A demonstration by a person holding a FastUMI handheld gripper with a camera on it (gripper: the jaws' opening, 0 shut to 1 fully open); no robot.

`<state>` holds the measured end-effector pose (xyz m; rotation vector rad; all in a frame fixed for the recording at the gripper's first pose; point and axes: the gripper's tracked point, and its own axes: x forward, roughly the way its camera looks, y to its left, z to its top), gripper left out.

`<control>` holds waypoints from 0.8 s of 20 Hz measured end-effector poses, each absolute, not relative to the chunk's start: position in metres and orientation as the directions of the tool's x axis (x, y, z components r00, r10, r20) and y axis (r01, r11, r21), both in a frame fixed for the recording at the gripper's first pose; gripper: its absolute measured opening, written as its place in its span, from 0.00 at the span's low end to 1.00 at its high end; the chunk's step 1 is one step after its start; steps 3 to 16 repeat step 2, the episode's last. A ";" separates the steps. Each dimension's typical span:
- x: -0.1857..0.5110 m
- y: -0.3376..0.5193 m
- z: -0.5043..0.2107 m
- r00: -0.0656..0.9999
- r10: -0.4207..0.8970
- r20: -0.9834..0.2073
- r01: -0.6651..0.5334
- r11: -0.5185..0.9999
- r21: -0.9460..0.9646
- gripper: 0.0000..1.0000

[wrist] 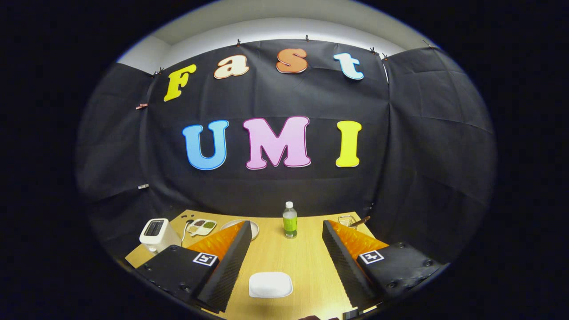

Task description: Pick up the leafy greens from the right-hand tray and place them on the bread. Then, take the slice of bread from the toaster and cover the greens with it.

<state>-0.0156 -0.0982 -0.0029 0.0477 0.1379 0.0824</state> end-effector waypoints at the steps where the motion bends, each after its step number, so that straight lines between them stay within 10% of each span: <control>1: -0.017 -0.096 -0.007 0.984 0.098 -0.149 -0.090 0.994 0.065 0.99; 16: -0.017 -0.099 -0.010 0.983 0.097 -0.155 -0.087 0.994 0.069 0.99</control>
